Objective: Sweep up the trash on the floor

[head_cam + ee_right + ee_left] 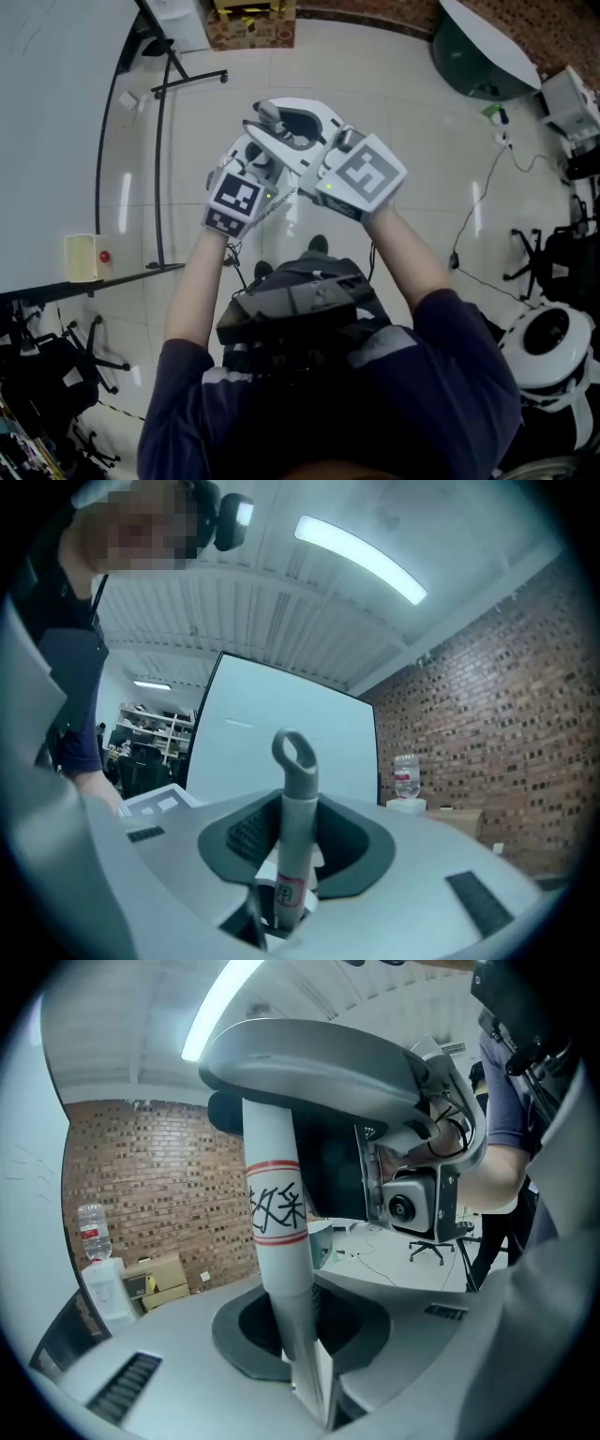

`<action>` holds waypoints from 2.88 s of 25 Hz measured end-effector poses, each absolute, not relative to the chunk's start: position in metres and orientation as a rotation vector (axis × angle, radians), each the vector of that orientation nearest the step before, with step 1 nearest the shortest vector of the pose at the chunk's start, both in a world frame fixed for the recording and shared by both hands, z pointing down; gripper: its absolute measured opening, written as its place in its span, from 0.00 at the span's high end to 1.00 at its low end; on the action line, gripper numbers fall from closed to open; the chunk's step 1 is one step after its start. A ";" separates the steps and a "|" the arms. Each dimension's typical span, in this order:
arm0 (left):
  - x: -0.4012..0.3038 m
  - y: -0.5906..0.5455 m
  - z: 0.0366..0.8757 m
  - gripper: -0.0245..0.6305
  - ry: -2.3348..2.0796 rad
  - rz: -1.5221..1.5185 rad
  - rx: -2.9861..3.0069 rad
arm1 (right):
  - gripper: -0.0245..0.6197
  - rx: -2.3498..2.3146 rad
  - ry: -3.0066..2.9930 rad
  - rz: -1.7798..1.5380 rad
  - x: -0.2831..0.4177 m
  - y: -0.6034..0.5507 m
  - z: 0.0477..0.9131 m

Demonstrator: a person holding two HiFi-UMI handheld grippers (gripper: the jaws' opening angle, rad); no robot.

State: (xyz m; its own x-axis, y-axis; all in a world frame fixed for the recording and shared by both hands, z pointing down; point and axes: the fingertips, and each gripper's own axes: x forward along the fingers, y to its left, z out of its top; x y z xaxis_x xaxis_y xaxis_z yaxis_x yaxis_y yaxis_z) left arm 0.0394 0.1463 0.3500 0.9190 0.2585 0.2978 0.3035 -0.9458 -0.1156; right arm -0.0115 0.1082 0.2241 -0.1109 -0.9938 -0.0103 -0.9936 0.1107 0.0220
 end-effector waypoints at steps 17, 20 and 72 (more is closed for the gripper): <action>-0.095 0.166 0.391 0.92 -0.595 -0.427 -2.901 | 0.78 2.129 -2.210 0.055 -0.137 0.118 0.265; -0.098 0.178 0.397 0.91 -0.561 -0.447 -2.862 | 0.78 2.109 -2.249 0.065 -0.140 0.135 0.268; -0.125 -0.010 0.414 0.91 -0.073 -0.496 -3.078 | 0.81 1.480 -2.471 -0.212 -0.195 -0.030 0.236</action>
